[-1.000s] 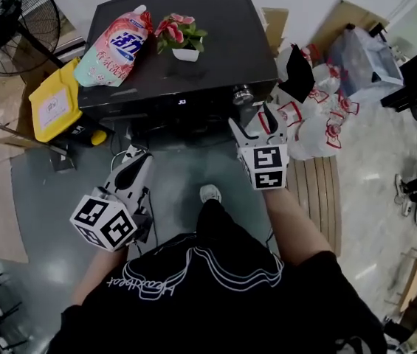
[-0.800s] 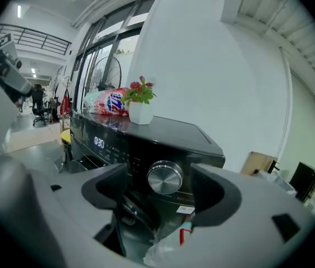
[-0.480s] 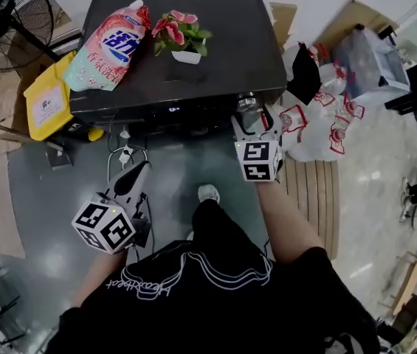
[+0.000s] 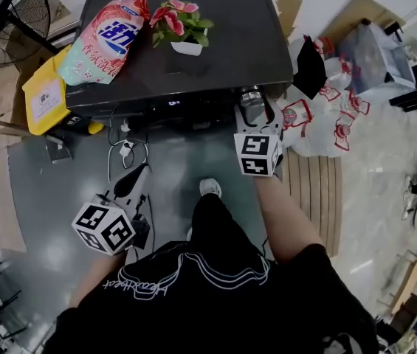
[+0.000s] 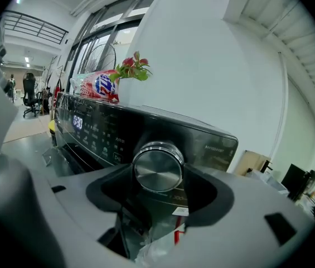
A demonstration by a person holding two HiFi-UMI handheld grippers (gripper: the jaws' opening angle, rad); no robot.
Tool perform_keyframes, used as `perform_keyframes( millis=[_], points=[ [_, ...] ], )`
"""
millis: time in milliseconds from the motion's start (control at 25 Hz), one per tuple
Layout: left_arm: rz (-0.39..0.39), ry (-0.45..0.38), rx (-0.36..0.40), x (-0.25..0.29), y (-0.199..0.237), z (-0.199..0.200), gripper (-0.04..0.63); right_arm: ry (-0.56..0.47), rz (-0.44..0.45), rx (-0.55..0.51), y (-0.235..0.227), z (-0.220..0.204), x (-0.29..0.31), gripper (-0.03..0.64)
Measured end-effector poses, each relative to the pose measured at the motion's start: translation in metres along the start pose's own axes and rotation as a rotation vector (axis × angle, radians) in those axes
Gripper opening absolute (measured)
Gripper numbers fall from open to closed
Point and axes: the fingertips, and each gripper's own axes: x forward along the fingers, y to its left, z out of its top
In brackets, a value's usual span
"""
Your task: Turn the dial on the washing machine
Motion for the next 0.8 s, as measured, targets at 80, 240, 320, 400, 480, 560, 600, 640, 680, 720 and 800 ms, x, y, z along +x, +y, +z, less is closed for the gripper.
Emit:
perform_keyframes(
  millis=[80,240,320,400,480,560,600,640,680,720,800],
  points=[
    [0.007,0.003,0.0,-0.0017,0.0019,-0.0025,0.005,-0.002,-0.003,0.001,0.0002,0.0001,0.0001,0.276],
    [0.008,0.004,0.001,-0.0011,0.0036,-0.0051,0.005,-0.004,-0.004,0.013,-0.0021,-0.0009,-0.0008,0.28],
    [0.01,0.009,0.001,-0.0015,0.0053,-0.0063,0.005,-0.004,-0.007,0.016,-0.0024,-0.0015,-0.0007,0.284],
    [0.014,0.012,0.0,-0.0017,0.0065,-0.0075,0.005,-0.007,-0.002,0.024,-0.0005,-0.0001,-0.0006,0.284],
    [0.013,0.015,-0.001,-0.0001,0.0059,-0.0087,0.005,-0.01,0.001,0.03,-0.0005,0.0011,-0.0012,0.284],
    [0.008,0.013,0.003,0.0019,0.0048,-0.0086,0.005,-0.011,0.003,0.034,-0.001,0.0013,-0.0016,0.284],
    [0.006,0.012,0.005,0.0026,0.0042,-0.0082,0.005,-0.011,0.004,0.038,-0.0011,0.0012,-0.0017,0.284],
    [0.005,0.011,0.007,0.0033,0.0036,-0.0079,0.006,-0.01,0.006,0.044,-0.0013,0.0009,-0.0018,0.284],
    [0.003,0.01,0.008,0.0041,0.0029,-0.0075,0.006,-0.009,0.008,0.051,-0.0016,0.0006,-0.0019,0.284],
    [0.001,0.008,0.008,0.0048,0.0021,-0.0071,0.005,-0.009,0.011,0.059,-0.0019,0.0005,-0.002,0.284],
    [-0.003,0.004,0.01,0.0057,0.0003,-0.0059,0.005,-0.01,0.015,0.072,-0.002,0.0007,-0.0019,0.282]
  ],
)
